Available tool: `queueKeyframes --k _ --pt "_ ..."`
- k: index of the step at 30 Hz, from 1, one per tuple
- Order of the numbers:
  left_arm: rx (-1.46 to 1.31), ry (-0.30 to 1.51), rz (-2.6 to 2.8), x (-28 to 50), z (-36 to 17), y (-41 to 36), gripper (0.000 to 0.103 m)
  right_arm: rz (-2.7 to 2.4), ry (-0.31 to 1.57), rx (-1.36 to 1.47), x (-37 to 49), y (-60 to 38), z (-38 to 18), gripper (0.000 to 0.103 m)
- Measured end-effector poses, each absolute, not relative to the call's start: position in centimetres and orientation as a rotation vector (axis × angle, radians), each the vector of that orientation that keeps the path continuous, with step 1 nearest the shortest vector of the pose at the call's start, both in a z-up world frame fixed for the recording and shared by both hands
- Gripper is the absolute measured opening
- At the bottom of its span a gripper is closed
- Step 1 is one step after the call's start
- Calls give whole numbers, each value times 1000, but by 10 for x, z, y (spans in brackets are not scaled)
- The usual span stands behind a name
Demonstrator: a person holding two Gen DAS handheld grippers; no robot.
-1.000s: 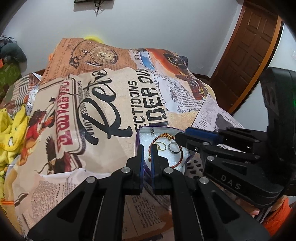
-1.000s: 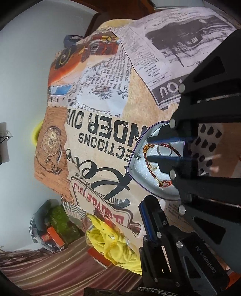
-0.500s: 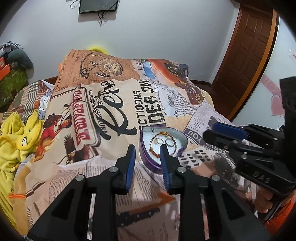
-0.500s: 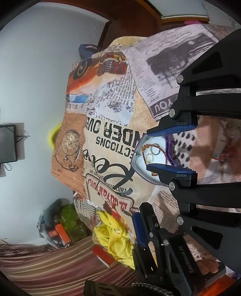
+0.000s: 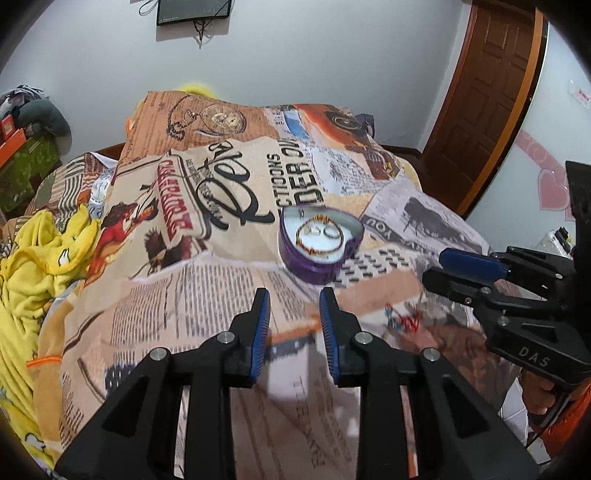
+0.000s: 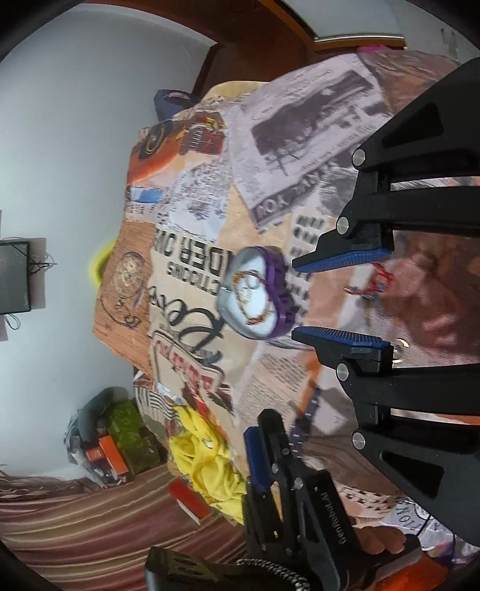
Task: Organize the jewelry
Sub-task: 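Move the right gripper to the gold pendant ring while the left approaches a silver ring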
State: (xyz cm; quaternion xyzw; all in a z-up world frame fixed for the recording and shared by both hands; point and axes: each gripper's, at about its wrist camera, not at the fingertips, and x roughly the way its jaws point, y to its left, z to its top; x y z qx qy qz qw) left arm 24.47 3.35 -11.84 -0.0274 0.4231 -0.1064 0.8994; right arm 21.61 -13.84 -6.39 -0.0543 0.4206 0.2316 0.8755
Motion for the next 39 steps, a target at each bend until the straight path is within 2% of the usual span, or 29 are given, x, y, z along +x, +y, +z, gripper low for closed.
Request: queueKeyframes --k 18,33,35,36,39 --pt "3 961 -218 202 -155 24 27 566 1059 -117 176 -128 -119 27" --pt "-10 988 -228 193 -168 20 27 589 1068 -120 180 -118 -133 27" --pt "-6 988 -231 193 -169 19 27 595 1065 -110 179 -119 -134 24" --pt "-4 988 -232 193 -168 18 27 600 1064 -105 179 -120 -133 17" --pt "0 987 -239 194 -168 15 27 609 1067 -88 179 -122 -133 17"
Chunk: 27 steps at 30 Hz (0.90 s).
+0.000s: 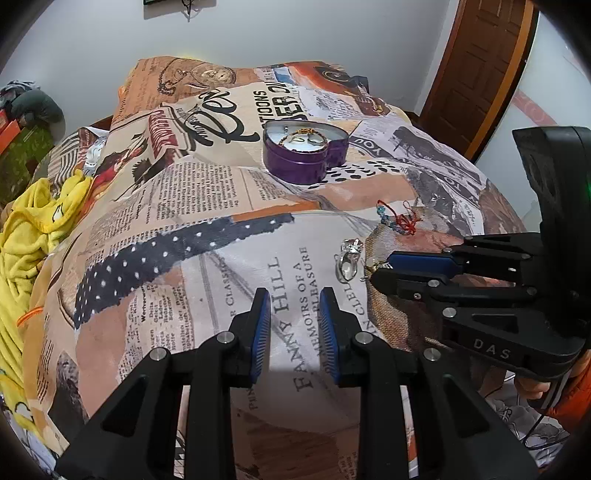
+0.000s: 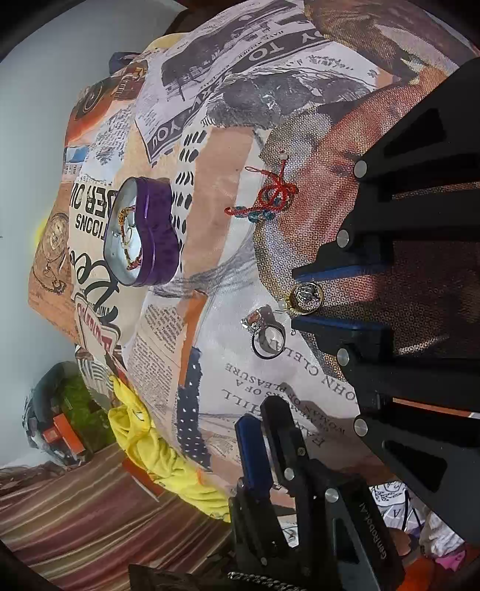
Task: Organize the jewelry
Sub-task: 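Move the right gripper to the gold pendant ring while the left approaches a silver ring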
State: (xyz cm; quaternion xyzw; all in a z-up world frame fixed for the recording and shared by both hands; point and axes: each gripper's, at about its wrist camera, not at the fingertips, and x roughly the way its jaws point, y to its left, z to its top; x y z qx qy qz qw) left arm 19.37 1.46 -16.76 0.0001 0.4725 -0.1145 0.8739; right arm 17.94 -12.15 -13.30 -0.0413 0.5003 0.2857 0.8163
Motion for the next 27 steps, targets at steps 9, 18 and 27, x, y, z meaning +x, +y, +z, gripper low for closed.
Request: queueKeyframes --k 9,18,27 --pt "7 974 -267 196 -163 6 27 602 1033 -105 174 -123 -123 17" --pt "5 968 -301 203 -164 -5 27 560 980 -75 179 -143 -105 17" --pt "50 956 -306 212 -169 -18 26 529 978 -58 185 -155 -105 17"
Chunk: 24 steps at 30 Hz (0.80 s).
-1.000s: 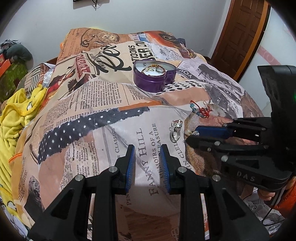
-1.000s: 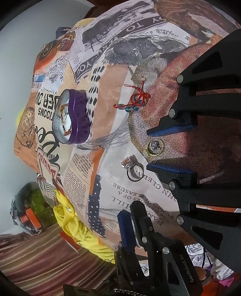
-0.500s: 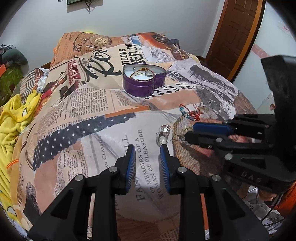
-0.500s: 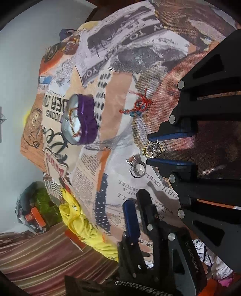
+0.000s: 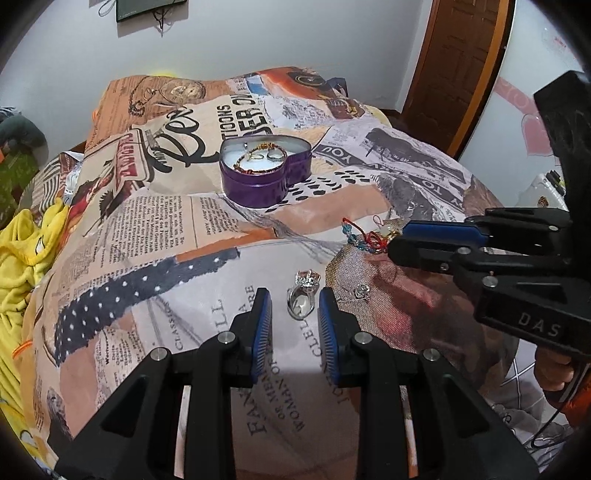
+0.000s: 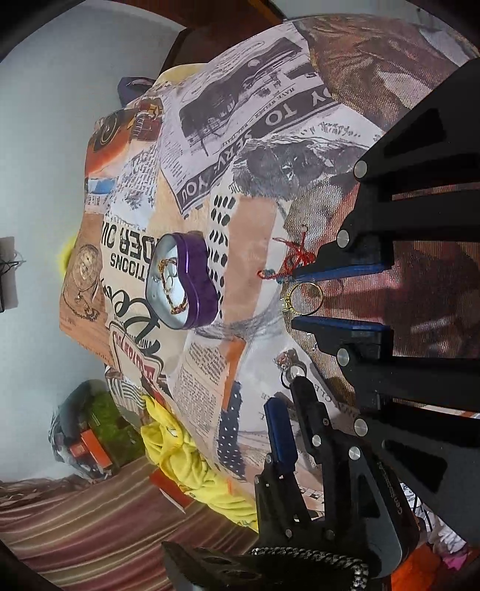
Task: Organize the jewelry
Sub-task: 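Move the right gripper to the gold pendant ring while the left approaches a silver ring, then grasp the gold ring with the right gripper while the left grasps the silver ring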
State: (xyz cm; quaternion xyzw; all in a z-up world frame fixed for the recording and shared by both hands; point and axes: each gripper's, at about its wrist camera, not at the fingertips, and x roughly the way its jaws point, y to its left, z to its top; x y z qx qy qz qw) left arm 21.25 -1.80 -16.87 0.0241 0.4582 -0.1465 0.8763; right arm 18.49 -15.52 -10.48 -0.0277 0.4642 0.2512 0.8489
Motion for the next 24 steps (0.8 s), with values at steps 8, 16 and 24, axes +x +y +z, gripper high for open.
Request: queueKeyframes --k 8,16,24 --pt "89 971 -316 221 -175 -30 26 524 978 -51 187 -160 -105 17" --pt "92 969 -318 229 -179 -36 13 515 979 -46 190 -165 -105 17" --pt "62 926 -304 223 -164 -25 13 510 975 -33 191 -169 -103 17"
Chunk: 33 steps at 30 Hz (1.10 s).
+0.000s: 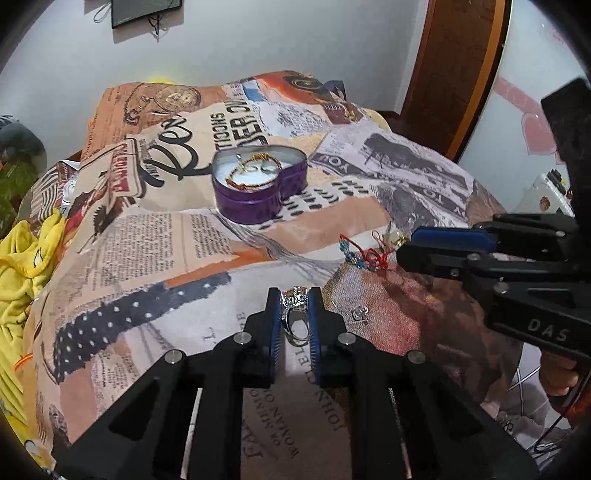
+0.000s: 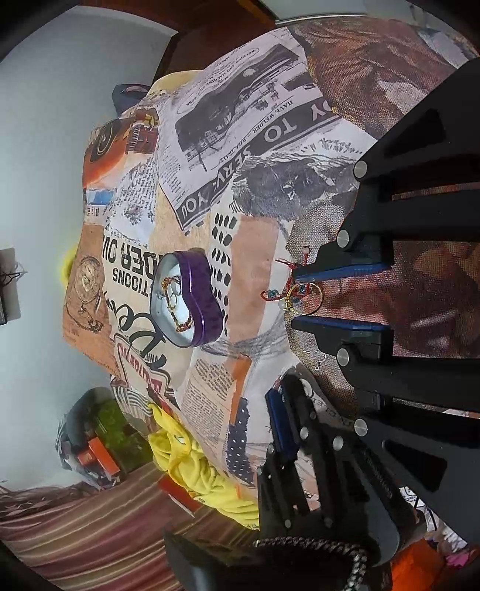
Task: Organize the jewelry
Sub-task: 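Grasp the gold ring with the right gripper while the left grasps the silver ring, then carry both rings over the purple tin and open both grippers to drop them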
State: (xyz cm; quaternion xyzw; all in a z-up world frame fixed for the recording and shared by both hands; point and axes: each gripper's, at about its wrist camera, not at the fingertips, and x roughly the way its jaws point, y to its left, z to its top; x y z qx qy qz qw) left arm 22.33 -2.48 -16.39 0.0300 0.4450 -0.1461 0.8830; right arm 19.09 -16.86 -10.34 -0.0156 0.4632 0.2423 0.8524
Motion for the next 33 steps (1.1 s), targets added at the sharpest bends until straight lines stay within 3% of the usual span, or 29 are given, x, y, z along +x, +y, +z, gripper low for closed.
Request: queueKeyframes --k 33 --pt "-13 724 -279 281 -98 7 13 516 824 -12 253 -150 -56 17"
